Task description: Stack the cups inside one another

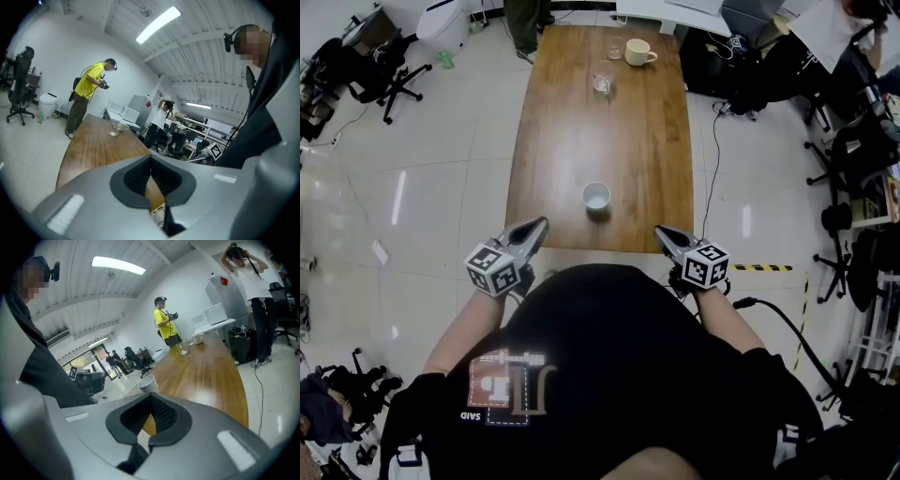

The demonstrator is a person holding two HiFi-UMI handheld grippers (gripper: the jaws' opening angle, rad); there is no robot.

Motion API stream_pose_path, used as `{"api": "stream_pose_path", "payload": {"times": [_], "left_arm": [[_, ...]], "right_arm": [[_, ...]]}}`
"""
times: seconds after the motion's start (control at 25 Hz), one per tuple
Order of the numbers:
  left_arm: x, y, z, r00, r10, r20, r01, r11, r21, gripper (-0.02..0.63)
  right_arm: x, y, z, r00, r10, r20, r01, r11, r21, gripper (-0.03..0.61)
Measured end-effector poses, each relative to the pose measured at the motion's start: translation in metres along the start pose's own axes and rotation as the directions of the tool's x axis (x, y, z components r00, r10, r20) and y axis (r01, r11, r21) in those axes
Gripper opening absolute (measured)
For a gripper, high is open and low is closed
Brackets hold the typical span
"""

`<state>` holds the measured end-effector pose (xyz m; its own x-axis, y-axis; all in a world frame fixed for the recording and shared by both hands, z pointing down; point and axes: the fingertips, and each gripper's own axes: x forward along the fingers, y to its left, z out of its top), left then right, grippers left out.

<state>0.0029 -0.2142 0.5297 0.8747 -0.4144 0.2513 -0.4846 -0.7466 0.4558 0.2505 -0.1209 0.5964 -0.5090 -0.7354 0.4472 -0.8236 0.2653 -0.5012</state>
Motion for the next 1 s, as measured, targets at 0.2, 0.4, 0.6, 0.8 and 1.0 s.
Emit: {"api": "stream_pose_path", "payload": {"times": [0.2,0.4,0.6,0.8,1.0], "left_arm": [[-0.008,0.006,-0.005,1.0,0.021,0.004,-0.021,1.0,-0.012,0.002],[-0.013,0.008,-0.007,0.999,0.032,0.011,-0.032,0.999,-0.014,0.002],[-0.016,0.011,-0.006,0.999,0.032,0.017,-0.032,0.999,-0.016,0.002],[-0.016,0.009,-0.004,0.999,0.033,0.02,-0.033,0.999,-0.017,0.002],[-0.017,0.008,-0.004,0.999,0.033,0.022,-0.033,0.999,-0.016,0.002]], "right_arm": [[0.003,-0.007,0.003,1.0,-0.013,-0.001,0.013,1.0,-0.007,0.012],[0.004,-0.011,0.0,0.999,-0.033,-0.035,0.031,0.998,-0.053,0.012],[0.006,-0.006,0.001,0.999,-0.024,-0.046,0.021,0.998,-0.067,0.012],[0.005,-0.004,0.0,0.998,-0.018,-0.058,0.013,0.997,-0.082,0.012],[0.001,-0.005,0.002,0.998,-0.024,-0.054,0.019,0.996,-0.085,0.012]]}}
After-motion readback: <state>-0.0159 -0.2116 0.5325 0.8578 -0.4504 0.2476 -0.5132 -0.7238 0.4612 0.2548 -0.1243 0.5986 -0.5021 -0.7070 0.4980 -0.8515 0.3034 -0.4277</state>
